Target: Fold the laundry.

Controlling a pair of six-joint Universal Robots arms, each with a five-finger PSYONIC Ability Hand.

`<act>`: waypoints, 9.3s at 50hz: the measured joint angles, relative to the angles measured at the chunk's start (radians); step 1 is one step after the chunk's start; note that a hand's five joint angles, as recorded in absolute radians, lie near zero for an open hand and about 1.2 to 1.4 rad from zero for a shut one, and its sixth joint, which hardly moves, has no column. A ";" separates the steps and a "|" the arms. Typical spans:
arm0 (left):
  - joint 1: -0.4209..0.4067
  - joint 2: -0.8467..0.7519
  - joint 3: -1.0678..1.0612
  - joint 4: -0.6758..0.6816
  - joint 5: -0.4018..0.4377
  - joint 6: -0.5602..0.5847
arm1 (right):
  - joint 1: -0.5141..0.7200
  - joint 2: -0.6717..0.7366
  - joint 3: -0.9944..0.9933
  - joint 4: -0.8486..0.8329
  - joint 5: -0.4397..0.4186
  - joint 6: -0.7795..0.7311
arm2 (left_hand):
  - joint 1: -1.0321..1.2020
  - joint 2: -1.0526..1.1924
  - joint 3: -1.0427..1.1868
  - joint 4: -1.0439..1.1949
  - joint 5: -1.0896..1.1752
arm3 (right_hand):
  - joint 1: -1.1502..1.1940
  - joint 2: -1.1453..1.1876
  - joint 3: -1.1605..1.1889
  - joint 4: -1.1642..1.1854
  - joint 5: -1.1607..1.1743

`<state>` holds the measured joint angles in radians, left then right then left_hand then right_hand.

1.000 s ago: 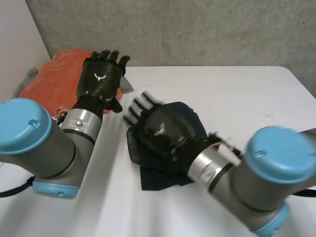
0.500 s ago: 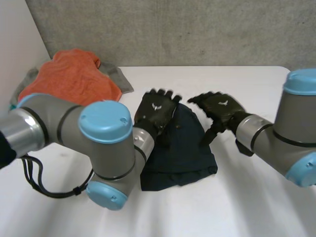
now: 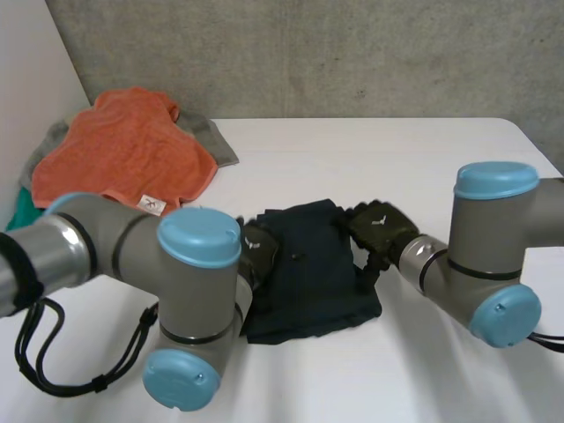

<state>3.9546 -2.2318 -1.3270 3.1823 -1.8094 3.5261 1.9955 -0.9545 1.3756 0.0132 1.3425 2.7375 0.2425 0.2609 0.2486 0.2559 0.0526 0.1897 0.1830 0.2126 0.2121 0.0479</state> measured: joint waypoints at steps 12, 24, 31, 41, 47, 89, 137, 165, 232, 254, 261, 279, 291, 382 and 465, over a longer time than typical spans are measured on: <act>0.074 0.265 -0.014 0.086 0.238 -0.049 | -0.059 -0.242 0.184 -0.058 0.108 0.333 | 0.006 -0.002 0.002 -0.001 0.010 | 0.000 0.000 0.000 0.000 0.000; 0.222 0.323 -0.038 0.015 0.821 -0.265 | -0.093 -0.219 0.388 -0.152 -0.060 0.439 | 0.032 0.015 0.026 0.023 0.055 | 0.000 0.000 0.000 0.000 0.000; 0.230 0.322 -0.047 0.003 0.855 -0.288 | -0.082 -0.129 0.367 -0.206 -0.114 0.544 | 0.032 0.018 0.027 0.023 0.055 | 0.000 0.000 0.000 0.000 0.000; 0.210 0.324 -0.053 0.010 0.800 -0.279 | -0.047 -0.030 0.270 -0.212 -0.104 0.573 | 0.054 0.042 0.055 0.048 0.080 | 0.000 0.001 0.000 0.000 -0.002; 0.205 0.322 -0.053 0.010 0.796 -0.278 | -0.005 0.024 0.210 -0.216 -0.096 0.573 | 0.084 0.066 0.077 0.072 0.105 | 0.326 0.374 0.318 0.313 0.283; 0.103 0.355 0.002 0.013 0.758 -0.282 | -0.603 0.695 -1.127 0.103 0.013 0.546 | 0.084 0.079 0.089 0.086 0.118 | 0.758 0.916 0.759 0.987 0.883; 0.438 0.199 0.101 0.262 0.443 -0.054 | -0.463 -0.149 0.275 -0.592 -0.147 -0.325 | 0.084 0.079 0.090 0.085 0.118 | 0.037 0.031 0.000 0.000 -0.001; 0.695 -0.495 0.596 0.286 0.610 0.256 | -0.362 -0.299 0.534 -0.307 -0.244 -0.444 | 0.911 0.929 0.938 0.938 0.936 | 0.037 0.031 0.000 0.000 -0.001; 0.255 0.251 0.064 0.419 0.516 -0.188 | -0.381 -0.370 0.533 -0.322 -0.141 -0.324 | 0.899 0.935 0.943 0.941 0.932 | 0.037 0.031 0.000 0.000 -0.001; -0.122 -0.078 0.197 0.460 0.450 -0.299 | -0.429 -0.452 0.522 -0.315 -0.103 -0.131 | 0.204 0.223 0.240 0.231 0.252 | 0.037 0.031 0.000 0.000 -0.001; -0.073 0.093 0.133 0.457 0.438 -0.277 | -0.424 -0.454 0.519 -0.305 -0.105 -0.137 | 0.168 0.115 0.129 0.114 0.134 | 0.037 0.031 0.000 0.000 -0.001; 0.445 0.118 0.027 0.261 0.546 0.053 | -0.281 -0.734 0.529 0.041 -0.377 -0.210 | 0.168 0.115 0.129 0.114 0.134 | 0.037 0.031 0.000 0.000 -0.001; 0.615 -0.099 0.126 0.140 0.610 0.401 | -0.061 -0.490 0.541 0.056 -0.264 -0.373 | 0.169 0.125 0.138 0.131 0.167 | 0.037 0.031 0.000 0.000 -0.001; 0.411 0.679 -0.457 0.086 0.469 0.158 | -0.281 -0.093 -0.213 -0.108 0.127 -0.285 | 0.917 0.935 0.944 0.942 0.906 | 0.924 0.982 0.966 0.975 0.935; 0.198 0.596 0.005 0.098 0.128 -0.049 | -0.176 -0.134 0.281 -0.287 0.370 0.375 | 0.917 0.937 0.946 0.942 0.905 | 0.458 0.452 0.420 0.419 0.387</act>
<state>4.1522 -1.6359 -1.3222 3.2800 -1.6814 3.4771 1.8200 -1.0889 1.6564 -0.2733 1.7120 3.1125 1.1591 1.1974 1.1944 1.1980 0.9580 0.6477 0.6354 0.6328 0.6315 0.4353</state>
